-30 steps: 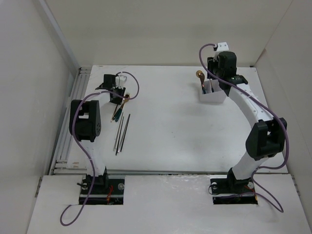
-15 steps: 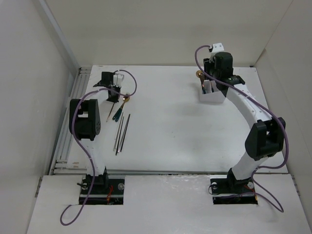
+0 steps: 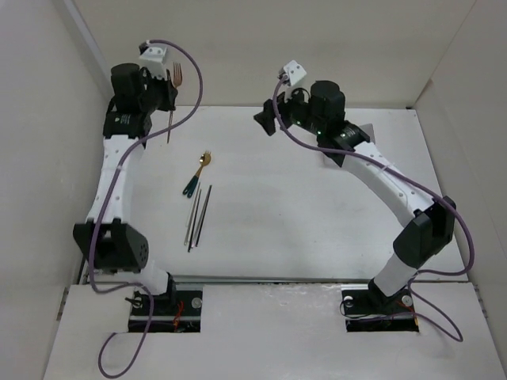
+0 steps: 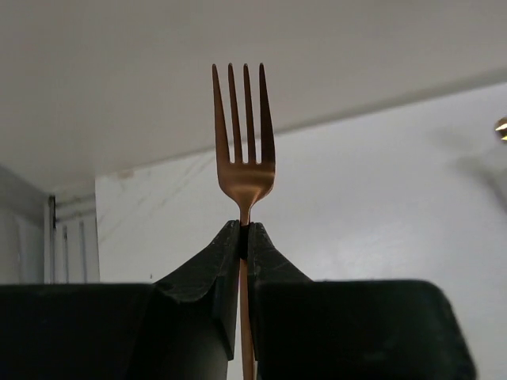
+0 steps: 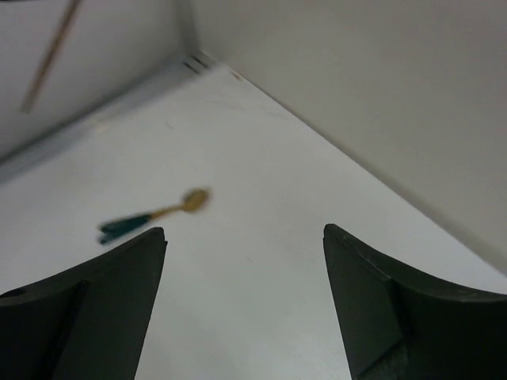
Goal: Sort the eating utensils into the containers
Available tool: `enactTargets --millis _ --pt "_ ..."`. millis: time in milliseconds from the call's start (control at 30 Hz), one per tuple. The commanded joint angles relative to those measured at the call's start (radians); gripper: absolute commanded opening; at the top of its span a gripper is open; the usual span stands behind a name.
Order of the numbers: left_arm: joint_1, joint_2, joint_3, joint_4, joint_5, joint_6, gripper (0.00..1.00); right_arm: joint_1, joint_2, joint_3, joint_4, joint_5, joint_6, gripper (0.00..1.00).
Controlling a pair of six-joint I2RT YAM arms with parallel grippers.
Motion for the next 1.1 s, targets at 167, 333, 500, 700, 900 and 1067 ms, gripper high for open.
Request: enactTargets --millis 167,333,500,700,900,1067 --pt "-0.106 -0.287 -0.133 0.233 0.112 -0.198 0.0 0.13 0.15 0.171 0.465 -0.32 0.306 0.87" --pt "-0.139 -0.321 -0.142 0.222 0.146 -0.242 0.0 0.155 0.23 0.229 0.521 -0.335 0.387 0.87" --pt "-0.158 -0.342 -0.191 0.213 0.146 -0.242 0.0 0.155 0.262 0.229 0.565 -0.367 0.447 0.85" --pt "-0.179 -0.351 -0.21 0.213 0.146 -0.242 0.0 0.164 0.336 0.266 0.587 -0.386 0.522 0.81" --pt "-0.199 -0.351 -0.233 0.222 0.146 -0.251 0.0 0.164 0.394 0.324 0.587 -0.407 0.594 0.6" --pt "-0.208 -0.361 -0.266 0.232 0.146 -0.261 0.0 0.164 0.417 0.333 0.587 -0.407 0.612 0.19"
